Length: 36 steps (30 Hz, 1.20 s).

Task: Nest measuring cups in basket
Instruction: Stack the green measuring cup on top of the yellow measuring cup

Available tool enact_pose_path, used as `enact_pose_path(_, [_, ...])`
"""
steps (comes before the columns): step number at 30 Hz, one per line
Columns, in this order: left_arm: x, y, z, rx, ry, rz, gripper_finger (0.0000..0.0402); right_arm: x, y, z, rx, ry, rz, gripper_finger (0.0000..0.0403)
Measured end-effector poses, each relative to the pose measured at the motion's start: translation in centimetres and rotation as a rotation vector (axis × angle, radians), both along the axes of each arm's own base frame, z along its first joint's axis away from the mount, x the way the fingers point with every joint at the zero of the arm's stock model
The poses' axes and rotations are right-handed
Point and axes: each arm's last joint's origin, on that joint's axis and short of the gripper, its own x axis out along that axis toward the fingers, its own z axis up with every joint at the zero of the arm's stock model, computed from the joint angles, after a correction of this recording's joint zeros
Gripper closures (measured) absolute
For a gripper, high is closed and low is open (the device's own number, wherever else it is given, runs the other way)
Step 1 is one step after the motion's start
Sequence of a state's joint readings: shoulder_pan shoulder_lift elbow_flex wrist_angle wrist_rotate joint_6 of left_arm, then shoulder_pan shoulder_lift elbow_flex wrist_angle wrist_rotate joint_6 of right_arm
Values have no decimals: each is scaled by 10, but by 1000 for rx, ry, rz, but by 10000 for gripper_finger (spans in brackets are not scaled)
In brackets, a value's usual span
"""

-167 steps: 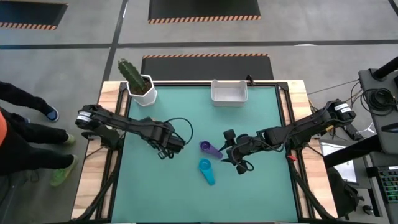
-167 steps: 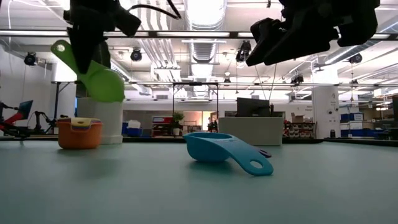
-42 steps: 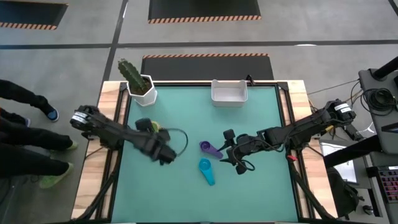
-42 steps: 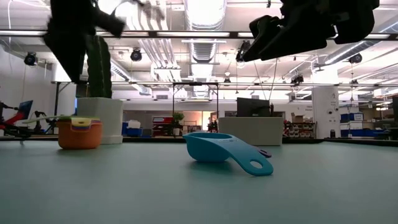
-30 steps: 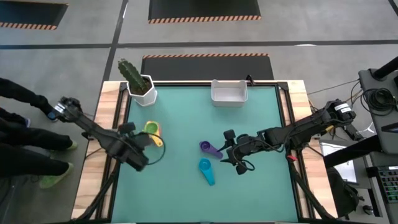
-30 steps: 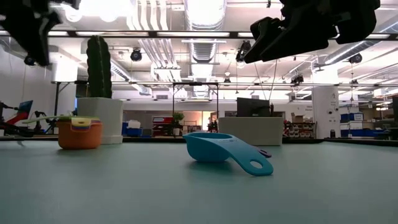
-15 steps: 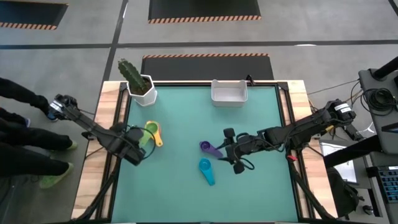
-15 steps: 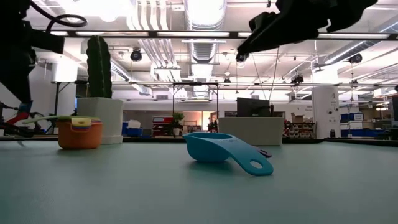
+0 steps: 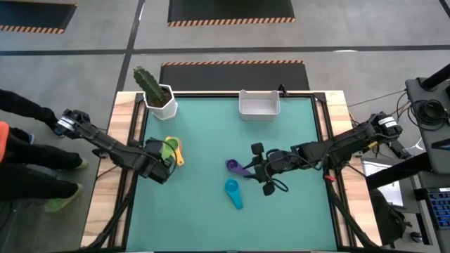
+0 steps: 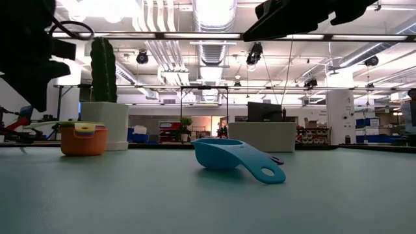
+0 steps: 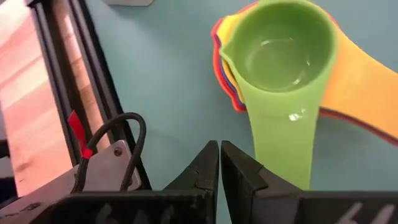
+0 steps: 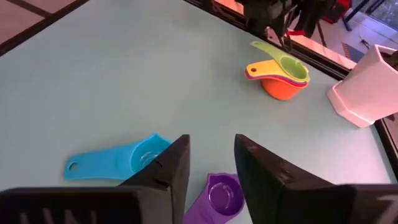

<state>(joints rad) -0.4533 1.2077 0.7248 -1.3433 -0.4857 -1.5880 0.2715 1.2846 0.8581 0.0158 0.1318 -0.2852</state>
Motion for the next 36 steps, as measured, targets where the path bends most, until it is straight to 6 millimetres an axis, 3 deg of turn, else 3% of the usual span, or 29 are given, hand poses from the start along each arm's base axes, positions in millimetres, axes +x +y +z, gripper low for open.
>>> enact_pose_path(11, [23,-3,-17,43,80,57,402,0,0,-1,-16,4,11,344])
enact_pose_path(22, [35,-9,-33,47,147,75,402,-1,0,-1,-20,9,14,360])
enact_pose_path(36, [52,-18,-24,-33,63,54,401,-1,0,-1,-27,10,18,360])
